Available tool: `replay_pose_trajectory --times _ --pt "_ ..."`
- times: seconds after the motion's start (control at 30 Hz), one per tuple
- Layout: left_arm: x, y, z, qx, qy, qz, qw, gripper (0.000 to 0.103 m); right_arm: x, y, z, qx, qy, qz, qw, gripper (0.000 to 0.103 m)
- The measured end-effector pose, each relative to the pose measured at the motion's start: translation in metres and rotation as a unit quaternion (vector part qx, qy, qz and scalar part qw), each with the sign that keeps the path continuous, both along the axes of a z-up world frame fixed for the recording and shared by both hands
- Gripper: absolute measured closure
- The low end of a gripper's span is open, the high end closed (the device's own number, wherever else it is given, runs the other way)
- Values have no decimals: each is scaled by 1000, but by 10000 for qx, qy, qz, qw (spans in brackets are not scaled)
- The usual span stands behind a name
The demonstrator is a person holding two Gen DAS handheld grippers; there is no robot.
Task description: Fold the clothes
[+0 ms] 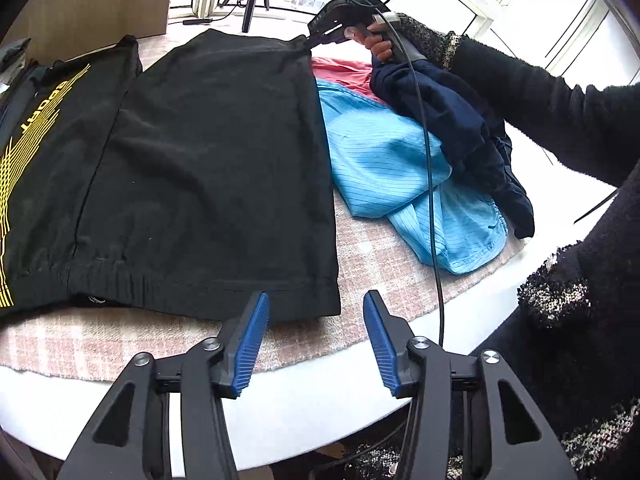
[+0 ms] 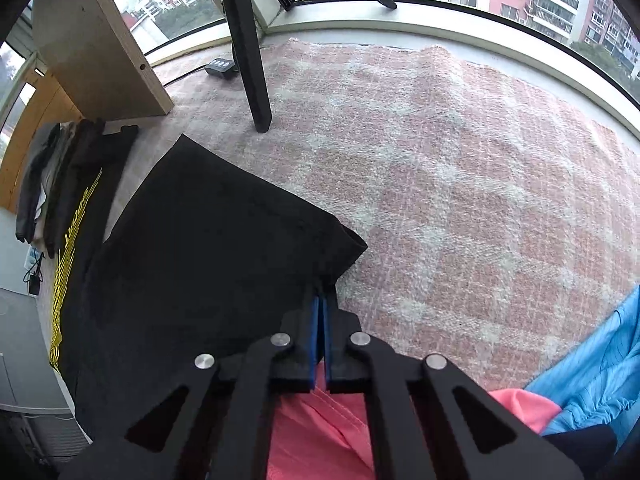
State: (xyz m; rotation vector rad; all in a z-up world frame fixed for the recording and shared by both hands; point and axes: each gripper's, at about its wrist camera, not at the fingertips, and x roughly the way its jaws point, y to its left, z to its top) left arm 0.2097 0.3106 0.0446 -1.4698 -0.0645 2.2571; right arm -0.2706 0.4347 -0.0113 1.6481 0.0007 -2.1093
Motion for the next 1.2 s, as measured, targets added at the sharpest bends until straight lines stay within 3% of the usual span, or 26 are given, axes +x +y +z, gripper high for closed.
replay_pose_trajectory --times 0.17,0.23,0.27,0.3,0.33,0.43,0.5,0.6,0.7,0.8,1.0,1.2 --pt "-3 24 -8 -535 165 -282 9980 54 1 0 -9 -62 -79 -72 9999 99" --pt "-8 33 -15 -821 234 -347 9957 57 3 -1 -12 -79 -65 -50 9999 100" --pt "-11 34 -16 -847 227 -354 9955 67 4 -2 -14 -92 -45 -47 9999 100" --pt "-13 34 -17 -835 206 -353 9957 89 5 -3 -15 -99 -23 -45 9999 100" --pt "-16 35 -18 -823 186 -352 9958 91 6 -5 -16 -70 17 -48 10000 101" --pt "-19 24 -6 -511 308 -209 9980 96 9 -10 -16 41 88 -41 9999 101" --pt "-22 7 7 -107 302 15 9995 96 9 -12 -8 -60 155 -138 9998 102" --pt "-22 -27 27 433 357 461 9974 97 10 -19 15 -339 327 -303 9984 102" --pt "-20 -65 44 724 470 883 9923 97 9 -40 46 -567 575 -308 9963 102" --pt "-13 -101 57 809 603 1263 9869 97 5 -70 82 -739 849 -183 9935 102" --pt "-5 -170 56 740 775 1851 9769 97 14 -174 144 -496 1532 288 9865 102" --pt "8 -236 30 989 773 2197 9675 97 19 -314 145 -67 1754 682 9821 102"
